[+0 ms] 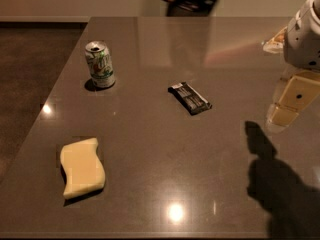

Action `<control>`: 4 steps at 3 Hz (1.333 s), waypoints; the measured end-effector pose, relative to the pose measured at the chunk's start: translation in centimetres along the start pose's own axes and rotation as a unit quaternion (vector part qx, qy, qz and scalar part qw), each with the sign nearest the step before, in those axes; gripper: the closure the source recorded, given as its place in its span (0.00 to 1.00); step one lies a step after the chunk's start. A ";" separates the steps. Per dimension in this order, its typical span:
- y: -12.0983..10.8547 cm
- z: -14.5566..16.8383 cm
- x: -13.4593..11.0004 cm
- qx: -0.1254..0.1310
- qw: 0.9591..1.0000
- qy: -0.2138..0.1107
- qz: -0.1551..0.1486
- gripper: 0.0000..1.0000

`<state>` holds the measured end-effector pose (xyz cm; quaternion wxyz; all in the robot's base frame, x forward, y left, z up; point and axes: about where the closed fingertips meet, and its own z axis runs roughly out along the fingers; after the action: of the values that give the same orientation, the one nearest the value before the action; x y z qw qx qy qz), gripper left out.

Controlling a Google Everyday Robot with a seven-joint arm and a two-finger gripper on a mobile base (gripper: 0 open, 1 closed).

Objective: Move sponge near rxbar chocolate

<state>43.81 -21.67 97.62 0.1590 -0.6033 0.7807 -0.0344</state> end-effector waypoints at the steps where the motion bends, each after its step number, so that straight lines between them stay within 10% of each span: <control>1: 0.0 0.0 0.0 0.000 1.000 0.000 0.000 0.00; 4: 3.5 1.4 -3.7 0.000 0.998 -0.055 -0.009 0.00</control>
Offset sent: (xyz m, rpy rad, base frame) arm -0.0129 0.0454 -0.0231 0.0733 0.0337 0.0391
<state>41.80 -17.04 96.22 0.2014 -0.6112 0.7654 -0.0028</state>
